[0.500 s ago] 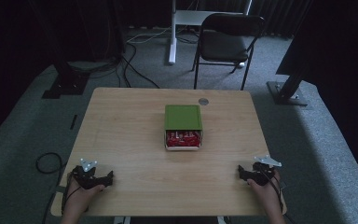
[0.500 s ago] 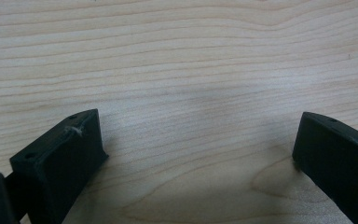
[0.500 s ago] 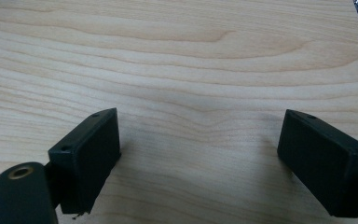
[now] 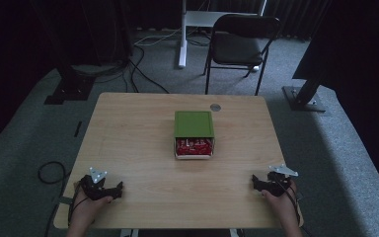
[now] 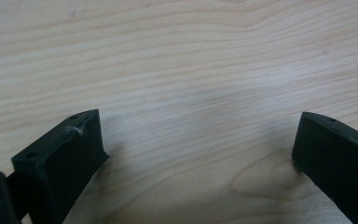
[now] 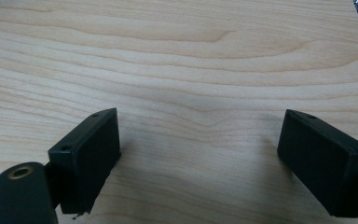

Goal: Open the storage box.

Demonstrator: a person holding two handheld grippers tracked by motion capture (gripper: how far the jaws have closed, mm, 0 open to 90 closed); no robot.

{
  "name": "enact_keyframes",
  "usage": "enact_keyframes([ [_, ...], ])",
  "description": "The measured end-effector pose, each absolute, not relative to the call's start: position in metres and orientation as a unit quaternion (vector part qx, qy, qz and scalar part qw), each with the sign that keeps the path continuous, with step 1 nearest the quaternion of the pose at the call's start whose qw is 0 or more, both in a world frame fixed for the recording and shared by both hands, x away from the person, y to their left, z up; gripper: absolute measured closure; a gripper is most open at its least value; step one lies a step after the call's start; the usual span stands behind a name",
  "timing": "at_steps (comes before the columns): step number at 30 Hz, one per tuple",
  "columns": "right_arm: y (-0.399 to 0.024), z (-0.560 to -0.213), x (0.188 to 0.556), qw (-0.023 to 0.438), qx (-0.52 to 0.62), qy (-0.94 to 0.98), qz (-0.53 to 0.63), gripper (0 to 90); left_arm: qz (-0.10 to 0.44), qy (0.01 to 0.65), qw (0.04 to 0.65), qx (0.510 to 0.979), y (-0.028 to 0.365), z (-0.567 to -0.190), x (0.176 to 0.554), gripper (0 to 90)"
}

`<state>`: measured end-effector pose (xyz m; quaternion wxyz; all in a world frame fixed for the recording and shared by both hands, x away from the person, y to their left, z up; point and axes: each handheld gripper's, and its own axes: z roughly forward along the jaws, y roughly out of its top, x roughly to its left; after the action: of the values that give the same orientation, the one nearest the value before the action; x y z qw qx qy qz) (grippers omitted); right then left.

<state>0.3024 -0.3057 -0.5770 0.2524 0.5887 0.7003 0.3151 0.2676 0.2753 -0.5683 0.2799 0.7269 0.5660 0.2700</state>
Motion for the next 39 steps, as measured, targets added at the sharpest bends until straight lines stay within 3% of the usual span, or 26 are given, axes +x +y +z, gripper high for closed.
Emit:
enact_keyframes([
  [3,-0.306,-0.577,0.302,0.252,0.589,0.7,0.315,12.3,0.273,0.559,0.285,0.729,0.27,-0.567,0.268,6.1],
  [39,-0.306,-0.577,0.302,0.252,0.589,0.7,0.315,12.3,0.314,0.397,0.288,0.813,0.181,-0.544,0.281,6.1],
])
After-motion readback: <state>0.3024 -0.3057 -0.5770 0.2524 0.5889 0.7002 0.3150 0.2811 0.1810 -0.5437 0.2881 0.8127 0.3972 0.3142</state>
